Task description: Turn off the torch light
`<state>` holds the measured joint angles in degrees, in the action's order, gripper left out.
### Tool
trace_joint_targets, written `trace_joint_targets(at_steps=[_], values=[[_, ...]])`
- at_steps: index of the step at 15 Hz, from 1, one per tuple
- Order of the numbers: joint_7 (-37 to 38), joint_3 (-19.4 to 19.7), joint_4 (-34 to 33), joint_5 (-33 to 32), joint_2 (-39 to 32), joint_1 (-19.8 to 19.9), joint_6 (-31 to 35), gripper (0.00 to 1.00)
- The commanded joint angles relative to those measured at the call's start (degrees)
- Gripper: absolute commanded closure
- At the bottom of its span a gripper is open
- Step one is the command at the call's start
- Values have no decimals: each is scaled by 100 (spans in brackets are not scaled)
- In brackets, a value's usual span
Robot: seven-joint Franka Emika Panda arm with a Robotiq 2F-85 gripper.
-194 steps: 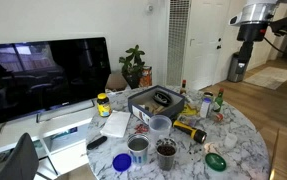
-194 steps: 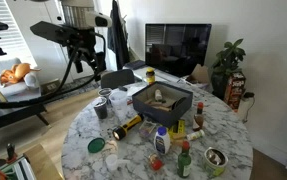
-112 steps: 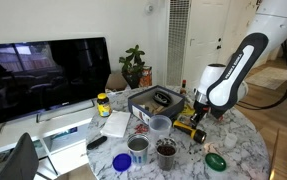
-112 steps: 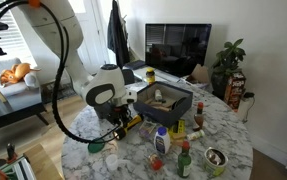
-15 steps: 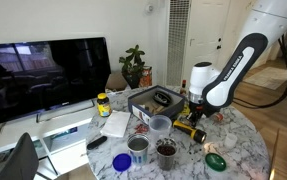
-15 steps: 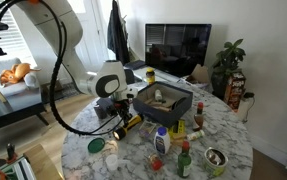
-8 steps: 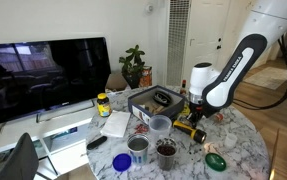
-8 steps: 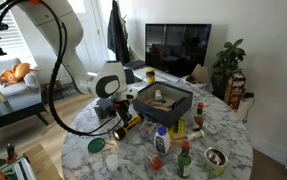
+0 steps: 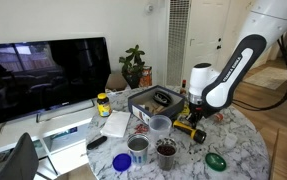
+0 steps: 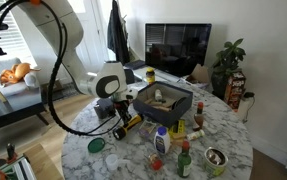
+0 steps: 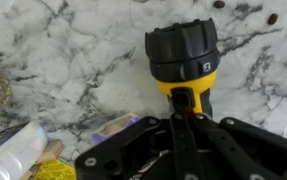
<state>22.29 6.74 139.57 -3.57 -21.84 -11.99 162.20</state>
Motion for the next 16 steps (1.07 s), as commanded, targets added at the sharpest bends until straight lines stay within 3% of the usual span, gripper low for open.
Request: trace_joint_targets(at_steps=[1,12,13,14,16], values=[[236,-28,-168,77,-390,-115,-44,100],[599,497,46,-493,239,-411,-386,100],[656,540,68,-550,290,-441,-351,93],[633,495,97,-499,368,-397,-366,73],[138,202,230,-311,643,-123,-385,60]])
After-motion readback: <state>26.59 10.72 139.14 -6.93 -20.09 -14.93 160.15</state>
